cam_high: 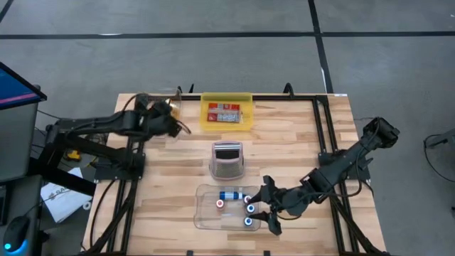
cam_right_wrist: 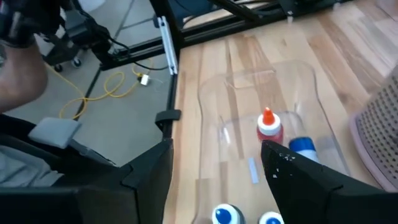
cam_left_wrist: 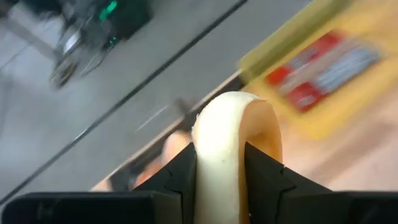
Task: Pick & Place Food Item
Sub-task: Put the orange donut into the top transparent bin
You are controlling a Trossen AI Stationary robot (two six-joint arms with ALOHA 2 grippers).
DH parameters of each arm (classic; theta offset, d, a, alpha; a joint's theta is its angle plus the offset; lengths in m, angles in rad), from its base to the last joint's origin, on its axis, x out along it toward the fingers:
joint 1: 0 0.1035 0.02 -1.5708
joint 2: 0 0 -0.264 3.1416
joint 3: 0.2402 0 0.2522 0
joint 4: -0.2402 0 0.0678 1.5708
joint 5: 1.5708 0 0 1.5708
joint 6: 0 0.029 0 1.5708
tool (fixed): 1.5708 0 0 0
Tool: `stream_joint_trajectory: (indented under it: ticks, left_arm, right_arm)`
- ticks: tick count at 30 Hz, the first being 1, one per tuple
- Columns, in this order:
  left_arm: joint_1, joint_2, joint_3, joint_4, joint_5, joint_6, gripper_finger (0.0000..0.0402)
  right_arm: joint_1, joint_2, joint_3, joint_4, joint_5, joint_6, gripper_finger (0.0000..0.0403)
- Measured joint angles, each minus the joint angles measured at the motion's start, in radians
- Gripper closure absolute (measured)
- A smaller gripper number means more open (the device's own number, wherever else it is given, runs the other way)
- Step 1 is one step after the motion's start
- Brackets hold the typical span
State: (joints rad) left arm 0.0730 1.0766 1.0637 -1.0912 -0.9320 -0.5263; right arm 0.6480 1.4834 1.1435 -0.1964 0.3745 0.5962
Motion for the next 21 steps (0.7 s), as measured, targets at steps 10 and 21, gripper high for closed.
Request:
stream_joint_trajectory:
  ticks: [10,21]
  left_arm:
    - [0.301,0.131,-0.075,0.063,0.128,0.046,0.0309]
    - [0.461,0.171,-0.295,0.314,0.231,0.156,0.0309]
  right_arm:
    - [0.023,0.0,0.0,-0.043,0.052,0.014,0.0168]
    - [0.049,0.002,0.0,-0.063,0.099,0.057,0.0168]
